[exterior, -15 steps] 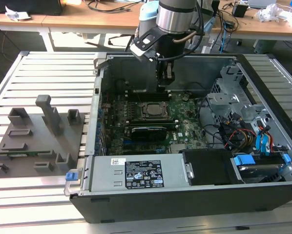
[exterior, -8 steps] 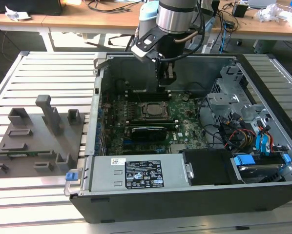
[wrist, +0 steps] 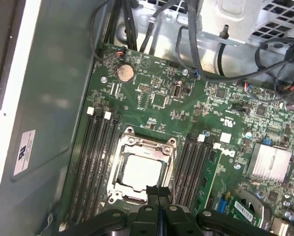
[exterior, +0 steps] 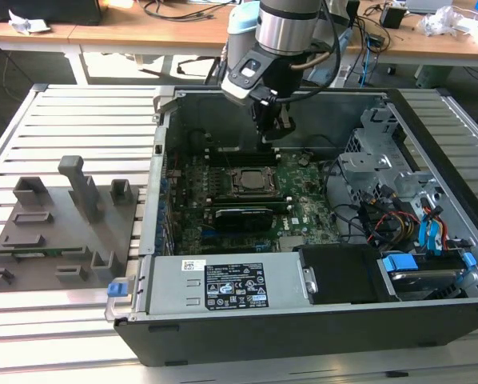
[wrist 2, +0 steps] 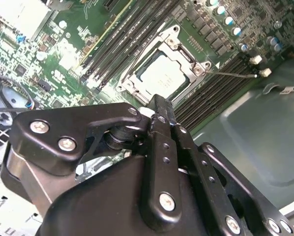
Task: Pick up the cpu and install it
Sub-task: 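Install the first cpu locking lever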
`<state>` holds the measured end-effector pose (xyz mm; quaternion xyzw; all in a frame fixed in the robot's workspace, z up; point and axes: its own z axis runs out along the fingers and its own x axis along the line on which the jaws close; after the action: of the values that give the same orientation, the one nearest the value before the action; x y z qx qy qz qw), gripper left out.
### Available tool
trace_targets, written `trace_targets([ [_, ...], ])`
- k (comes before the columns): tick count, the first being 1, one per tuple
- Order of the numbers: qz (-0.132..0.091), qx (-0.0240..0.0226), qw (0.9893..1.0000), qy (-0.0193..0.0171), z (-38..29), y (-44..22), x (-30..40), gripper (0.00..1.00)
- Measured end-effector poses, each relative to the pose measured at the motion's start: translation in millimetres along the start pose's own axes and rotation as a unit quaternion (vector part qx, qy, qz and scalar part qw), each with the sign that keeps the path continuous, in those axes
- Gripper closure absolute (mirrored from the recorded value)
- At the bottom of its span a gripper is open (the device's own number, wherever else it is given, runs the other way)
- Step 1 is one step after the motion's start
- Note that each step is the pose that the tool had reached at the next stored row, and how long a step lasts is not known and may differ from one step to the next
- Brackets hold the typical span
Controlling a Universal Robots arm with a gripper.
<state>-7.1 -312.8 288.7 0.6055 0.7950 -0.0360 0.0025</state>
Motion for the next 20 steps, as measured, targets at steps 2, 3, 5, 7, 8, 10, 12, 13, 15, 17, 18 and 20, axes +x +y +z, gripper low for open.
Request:
trace_targets([
  [2, -0.017, -0.0007, 0.9999, -0.001, 0.0, 0.0, 0.0, 0.89],
  [3, -0.025, -0.0011, 0.9997, -0.0014, 0.0, 0.0, 0.0, 0.89],
  [5, -0.041, -0.0019, 0.9992, -0.0023, 0.0, 0.0, 0.0, 0.89],
  [7, -0.056, -0.0027, 0.9984, -0.0031, 0.0, 0.0, 0.0, 0.89],
  [8, -0.069, -0.0032, 0.9976, -0.0038, 0.0, 0.0, 0.0, 0.89],
  [10, -0.083, -0.0039, 0.9965, -0.0046, 0.0, 0.0, 0.0, 0.89],
  [12, -0.101, -0.0047, 0.9949, -0.0055, -0.1, 0.0, 0.0, 0.89],
  [13, -0.105, -0.005, 0.9944, -0.0058, 0.0, 0.0, 0.0, 0.89],
  [15, -0.124, -0.0059, 0.9923, -0.0068, 0.0, 0.0, 0.0, 0.89],
  [17, -0.13, -0.0062, 0.9914, -0.0071, 0.0, 0.0, 0.0, 0.89],
  [18, -0.135, -0.0063, 0.9909, -0.0074, 0.0, 0.0, 0.0, 0.89],
  [20, -0.142, -0.0067, 0.9899, -0.0078, 0.0, 0.0, 0.0, 0.89],
])
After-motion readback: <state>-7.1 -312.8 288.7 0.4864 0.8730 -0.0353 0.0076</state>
